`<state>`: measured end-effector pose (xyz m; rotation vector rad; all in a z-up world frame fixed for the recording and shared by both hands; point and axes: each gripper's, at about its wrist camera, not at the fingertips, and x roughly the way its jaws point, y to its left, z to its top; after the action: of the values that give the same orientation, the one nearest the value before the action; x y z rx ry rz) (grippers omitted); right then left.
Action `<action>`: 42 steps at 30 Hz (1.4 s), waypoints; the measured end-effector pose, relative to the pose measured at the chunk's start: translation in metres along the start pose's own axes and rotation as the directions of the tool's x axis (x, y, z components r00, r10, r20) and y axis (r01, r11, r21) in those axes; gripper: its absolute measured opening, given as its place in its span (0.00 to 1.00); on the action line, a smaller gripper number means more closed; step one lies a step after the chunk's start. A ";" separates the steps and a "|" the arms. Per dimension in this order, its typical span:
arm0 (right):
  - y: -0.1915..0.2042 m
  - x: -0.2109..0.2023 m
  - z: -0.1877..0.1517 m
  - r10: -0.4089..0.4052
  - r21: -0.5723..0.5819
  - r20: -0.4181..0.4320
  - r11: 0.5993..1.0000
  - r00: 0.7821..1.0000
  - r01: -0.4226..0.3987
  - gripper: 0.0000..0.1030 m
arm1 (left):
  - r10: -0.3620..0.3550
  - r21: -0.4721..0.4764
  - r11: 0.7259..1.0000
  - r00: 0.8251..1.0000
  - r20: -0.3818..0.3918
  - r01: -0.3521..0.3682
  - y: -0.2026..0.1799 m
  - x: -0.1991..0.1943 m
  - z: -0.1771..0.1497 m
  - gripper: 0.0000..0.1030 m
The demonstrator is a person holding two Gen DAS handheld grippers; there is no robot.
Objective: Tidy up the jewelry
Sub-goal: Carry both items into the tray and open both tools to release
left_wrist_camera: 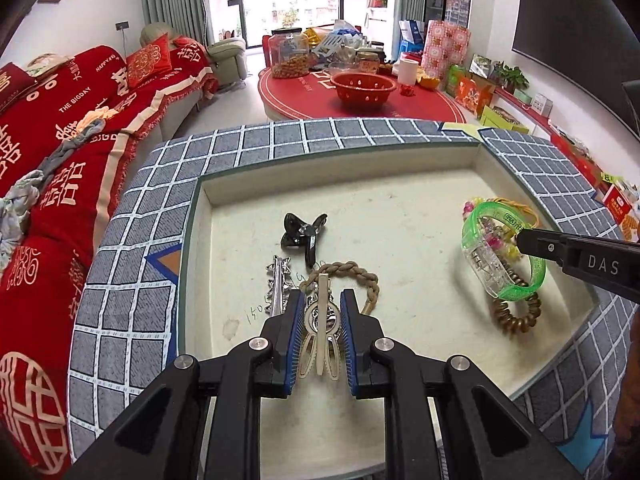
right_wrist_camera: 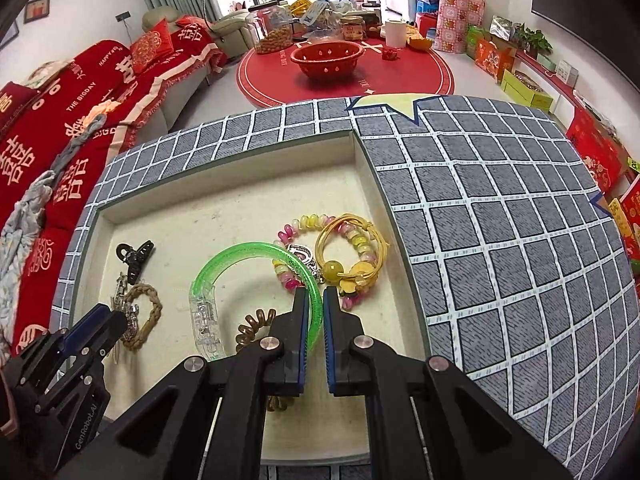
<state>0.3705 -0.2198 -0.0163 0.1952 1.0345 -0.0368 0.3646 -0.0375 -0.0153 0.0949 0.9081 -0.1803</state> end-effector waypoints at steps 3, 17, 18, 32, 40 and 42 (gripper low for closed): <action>0.001 0.005 -0.001 -0.007 -0.008 -0.006 1.000 1.000 0.007 0.07 | 0.012 0.010 1.000 1.000 -0.005 -0.011 -0.002 0.003 -0.002 0.31; 0.006 0.007 -0.007 -0.032 -0.043 0.004 0.999 0.999 0.032 0.07 | 0.055 0.058 0.997 0.998 0.006 -0.055 -0.018 0.003 -0.007 0.31; 0.007 0.007 -0.008 -0.034 -0.046 0.004 0.998 0.999 0.034 0.07 | 0.054 0.055 0.997 0.999 0.006 -0.055 -0.017 0.003 -0.007 0.31; 0.006 0.007 -0.009 -0.004 -0.028 -0.020 1.000 1.000 0.004 0.23 | 0.052 0.049 0.997 0.999 0.001 -0.052 -0.018 0.002 -0.007 0.31; 0.000 -0.009 -0.011 0.069 0.008 0.017 0.998 0.997 -0.069 0.45 | 0.036 0.013 0.999 0.999 0.031 -0.037 -0.008 -0.011 -0.004 0.31; -0.001 -0.012 -0.011 0.084 0.023 0.022 0.996 0.996 -0.084 0.46 | 0.035 0.007 0.999 0.999 0.033 -0.036 -0.007 -0.012 -0.002 0.31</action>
<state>0.3547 -0.2201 -0.0113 0.2598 1.0044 0.0249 0.3542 -0.0424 -0.0066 0.1147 0.8722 -0.1518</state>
